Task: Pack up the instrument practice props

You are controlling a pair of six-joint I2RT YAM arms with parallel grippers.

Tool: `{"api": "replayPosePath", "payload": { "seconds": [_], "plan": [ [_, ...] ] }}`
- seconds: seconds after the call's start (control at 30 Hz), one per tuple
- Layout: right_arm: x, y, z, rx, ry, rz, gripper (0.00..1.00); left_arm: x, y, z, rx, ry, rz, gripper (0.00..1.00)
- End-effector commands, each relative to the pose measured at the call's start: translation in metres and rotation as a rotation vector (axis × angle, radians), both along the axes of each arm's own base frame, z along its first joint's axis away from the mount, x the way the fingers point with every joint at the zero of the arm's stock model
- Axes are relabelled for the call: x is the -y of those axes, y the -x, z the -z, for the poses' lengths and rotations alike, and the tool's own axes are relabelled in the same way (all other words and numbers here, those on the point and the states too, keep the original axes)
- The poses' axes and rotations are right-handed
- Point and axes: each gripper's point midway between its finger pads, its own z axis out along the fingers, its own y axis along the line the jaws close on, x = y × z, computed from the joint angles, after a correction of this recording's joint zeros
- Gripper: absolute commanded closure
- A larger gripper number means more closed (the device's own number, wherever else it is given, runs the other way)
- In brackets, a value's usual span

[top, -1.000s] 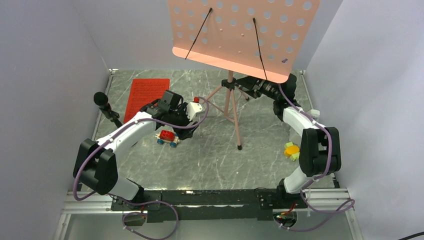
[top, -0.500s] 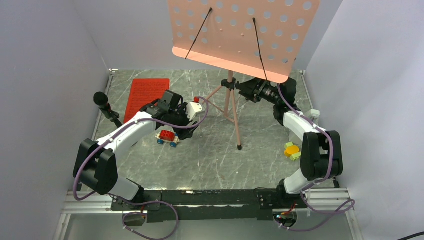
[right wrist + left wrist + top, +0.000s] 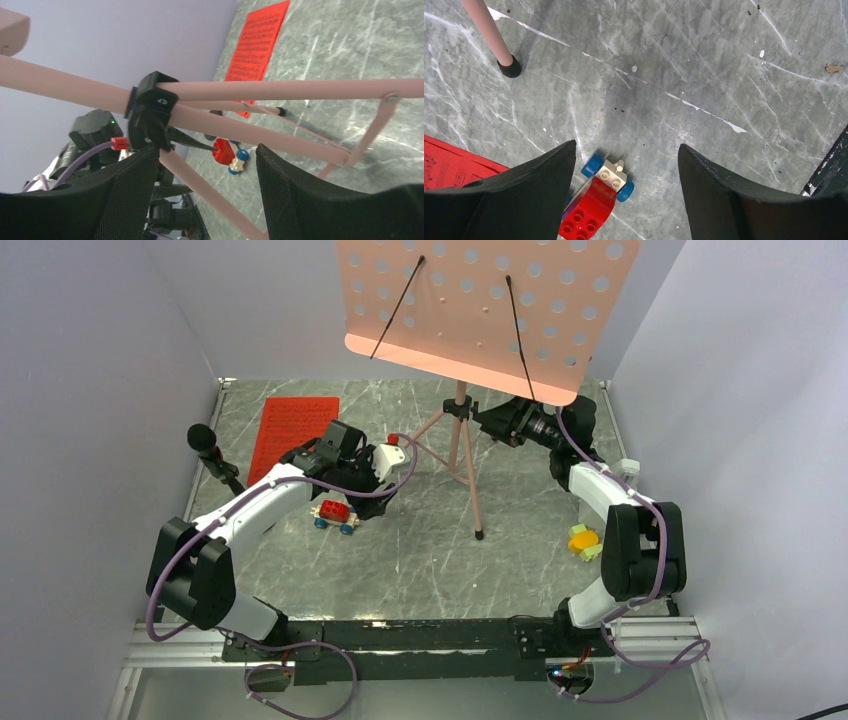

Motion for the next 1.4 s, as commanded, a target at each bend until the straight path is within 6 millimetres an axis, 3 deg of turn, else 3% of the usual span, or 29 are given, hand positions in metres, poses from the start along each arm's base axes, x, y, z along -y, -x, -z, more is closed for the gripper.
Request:
{"api": "replayPosePath", "payload": {
  "seconds": [0.0, 0.1, 0.13, 0.2, 0.47, 0.6, 0.67, 0.83, 1.37],
  "plan": [
    [0.025, -0.013, 0.039, -0.108, 0.051, 0.110, 0.30, 0.007, -0.009, -0.011, 0.040, 0.024, 0.009, 0.21],
    [0.033, -0.018, 0.049, -0.147, 0.068, 0.154, 0.30, 0.007, -0.010, -0.011, 0.040, 0.023, 0.008, 0.21],
    [0.045, -0.024, 0.052, -0.159, 0.068, 0.188, 0.30, 0.007, -0.010, -0.011, 0.041, 0.025, 0.010, 0.21],
    [0.051, -0.029, 0.050, -0.157, 0.050, 0.202, 0.30, 0.007, -0.010, -0.011, 0.041, 0.023, 0.009, 0.21],
    [0.040, -0.043, -0.010, -0.012, -0.033, 0.160, 0.19, 0.005, -0.008, -0.009, 0.035, 0.015, 0.009, 0.21],
    [0.030, -0.042, -0.025, 0.014, -0.046, 0.130, 0.16, 0.006, -0.010, -0.011, 0.040, 0.016, 0.010, 0.21],
    [0.014, -0.036, -0.028, 0.015, -0.051, 0.092, 0.15, 0.007, -0.011, -0.012, 0.044, 0.016, 0.011, 0.21],
    [0.001, -0.028, -0.026, 0.007, -0.049, 0.059, 0.16, 0.006, -0.010, -0.012, 0.045, 0.017, 0.011, 0.21],
    [-0.003, -0.012, -0.031, 0.043, -0.055, 0.022, 0.17, 0.006, -0.010, -0.011, 0.042, 0.022, 0.011, 0.21]
  ]
}}
